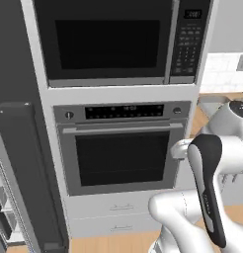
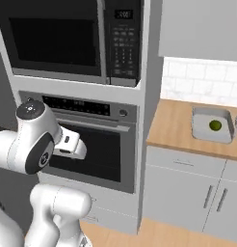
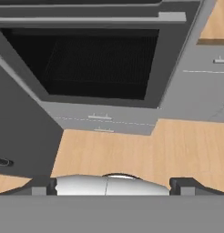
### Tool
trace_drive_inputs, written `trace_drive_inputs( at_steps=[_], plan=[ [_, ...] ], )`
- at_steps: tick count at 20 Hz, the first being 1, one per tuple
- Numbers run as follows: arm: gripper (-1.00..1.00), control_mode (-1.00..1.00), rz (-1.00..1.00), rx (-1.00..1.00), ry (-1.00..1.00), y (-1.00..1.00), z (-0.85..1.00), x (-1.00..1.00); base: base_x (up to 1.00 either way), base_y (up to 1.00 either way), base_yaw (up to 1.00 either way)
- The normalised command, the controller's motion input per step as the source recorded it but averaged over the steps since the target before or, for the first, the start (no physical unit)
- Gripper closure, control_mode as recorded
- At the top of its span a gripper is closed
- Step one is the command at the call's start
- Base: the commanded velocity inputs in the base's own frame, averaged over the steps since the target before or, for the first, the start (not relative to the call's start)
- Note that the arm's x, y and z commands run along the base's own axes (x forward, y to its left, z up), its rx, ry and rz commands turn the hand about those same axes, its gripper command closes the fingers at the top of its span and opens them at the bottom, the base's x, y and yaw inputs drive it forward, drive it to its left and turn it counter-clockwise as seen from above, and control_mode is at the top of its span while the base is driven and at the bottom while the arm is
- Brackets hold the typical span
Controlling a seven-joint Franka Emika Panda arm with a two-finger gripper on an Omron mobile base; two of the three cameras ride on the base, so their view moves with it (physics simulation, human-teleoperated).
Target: Place one lime and one steak in each tupperware on the nearby counter, to pack two identical lunches.
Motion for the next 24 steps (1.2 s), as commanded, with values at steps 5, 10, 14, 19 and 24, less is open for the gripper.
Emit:
trace_drive_inputs(
  at_steps=[5, 10, 14, 19, 24],
  plan=[
    [-1.0, 1.0, 0.0, 0.0, 0.0, 0.0, 0.0, 0.0, -1.0, 1.0, -0.03],
    [-1.0, 1.0, 0.0, 0.0, 0.0, 0.0, 0.0, 0.0, -1.0, 0.9, -0.04],
    [-1.0, 1.0, 0.0, 0.0, 0.0, 0.0, 0.0, 0.0, -0.88, 0.99, 0.0],
    [-1.0, 1.0, 0.0, 0.0, 0.0, 0.0, 0.0, 0.0, -0.29, 1.0, 0.0],
    [-1.0, 1.0, 0.0, 0.0, 0.0, 0.0, 0.0, 0.0, -0.01, 1.0, 0.0]
  ],
)
